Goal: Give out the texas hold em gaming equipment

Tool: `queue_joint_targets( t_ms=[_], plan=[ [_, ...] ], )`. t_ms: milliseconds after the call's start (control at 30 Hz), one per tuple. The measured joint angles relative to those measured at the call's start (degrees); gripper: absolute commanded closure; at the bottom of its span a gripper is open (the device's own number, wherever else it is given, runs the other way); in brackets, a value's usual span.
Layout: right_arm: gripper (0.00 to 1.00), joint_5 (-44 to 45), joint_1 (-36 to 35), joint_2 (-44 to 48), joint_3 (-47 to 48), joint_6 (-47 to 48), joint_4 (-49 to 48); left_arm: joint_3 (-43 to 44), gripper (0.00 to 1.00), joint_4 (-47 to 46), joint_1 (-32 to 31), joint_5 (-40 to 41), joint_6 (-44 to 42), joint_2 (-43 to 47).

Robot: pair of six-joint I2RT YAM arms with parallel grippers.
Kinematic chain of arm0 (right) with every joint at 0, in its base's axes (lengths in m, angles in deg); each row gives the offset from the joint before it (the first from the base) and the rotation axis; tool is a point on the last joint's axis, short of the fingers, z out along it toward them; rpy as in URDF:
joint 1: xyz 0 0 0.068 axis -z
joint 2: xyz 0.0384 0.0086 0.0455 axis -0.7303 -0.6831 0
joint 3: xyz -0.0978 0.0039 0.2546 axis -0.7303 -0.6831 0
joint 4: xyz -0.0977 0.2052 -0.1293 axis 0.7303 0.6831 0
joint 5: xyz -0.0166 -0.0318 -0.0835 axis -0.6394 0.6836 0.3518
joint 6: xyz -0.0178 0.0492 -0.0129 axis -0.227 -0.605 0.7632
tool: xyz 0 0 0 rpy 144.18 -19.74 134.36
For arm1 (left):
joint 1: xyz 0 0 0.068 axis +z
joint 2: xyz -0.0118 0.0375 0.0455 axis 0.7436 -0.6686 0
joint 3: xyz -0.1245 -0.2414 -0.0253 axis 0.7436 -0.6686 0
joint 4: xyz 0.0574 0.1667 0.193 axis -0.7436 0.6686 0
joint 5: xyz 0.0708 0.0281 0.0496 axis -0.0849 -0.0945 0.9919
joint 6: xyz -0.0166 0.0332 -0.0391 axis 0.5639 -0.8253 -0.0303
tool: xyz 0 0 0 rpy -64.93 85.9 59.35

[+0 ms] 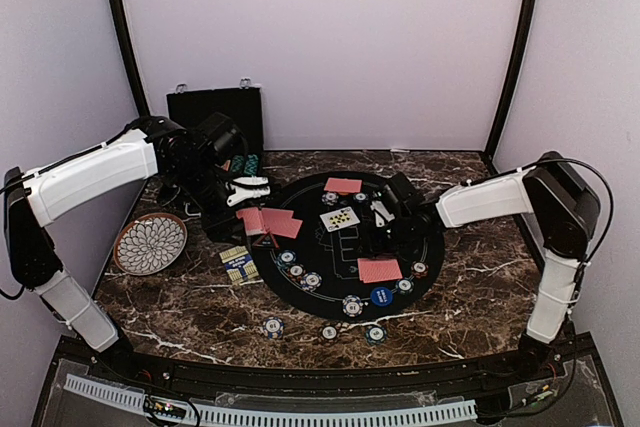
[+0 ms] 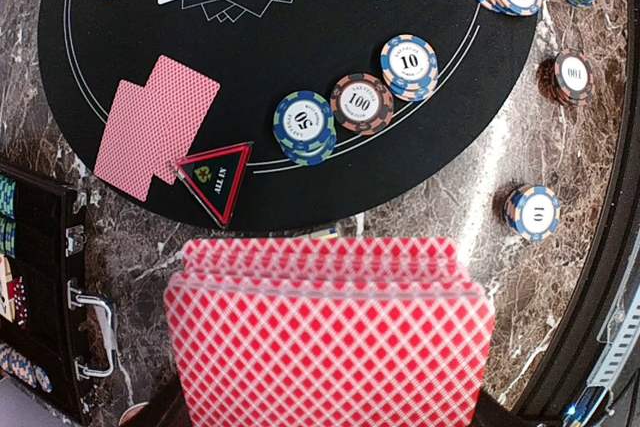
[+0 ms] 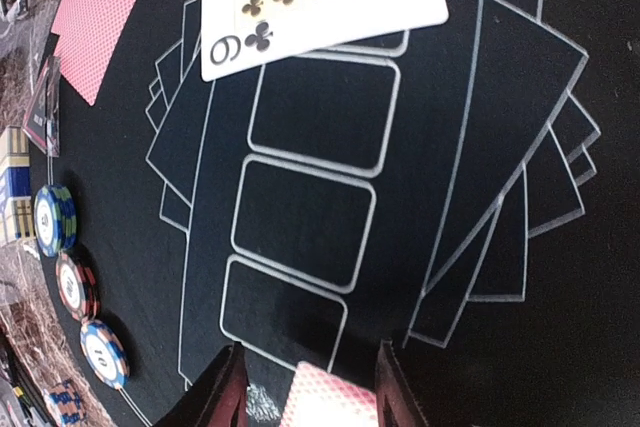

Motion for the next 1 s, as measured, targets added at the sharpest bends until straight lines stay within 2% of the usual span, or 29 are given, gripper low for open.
queue_joint_targets(
  t_ms=[233, 500, 733, 867, 1000],
  plan=[
    [0.60, -0.9, 0.0, 3.9, -4.5, -0.3, 0.7, 0.3, 1.00, 0.0, 0.0, 0.0, 0.0, 0.0],
    [0.61, -1.6, -0.3, 5.2, -4.7, 0.5, 4.9, 0.3, 1.00, 0.0, 0.0, 0.0, -0.2, 0.0],
    [0.61, -1.4, -0.3, 4.8, 0.4, 1.4, 12.0, 0.3, 1.00, 0.0, 0.0, 0.0, -0.2, 0.0],
    [0.61, -1.4, -0.3, 2.2, 5.3, 1.4, 12.1, 0.3, 1.00, 0.0, 0.0, 0.0, -0.2, 0.0],
    [0.62, -1.5, -0.3, -0.2, 6.2, 1.4, 11.7, 0.3, 1.00, 0.0, 0.0, 0.0, -0.3, 0.0]
  ],
)
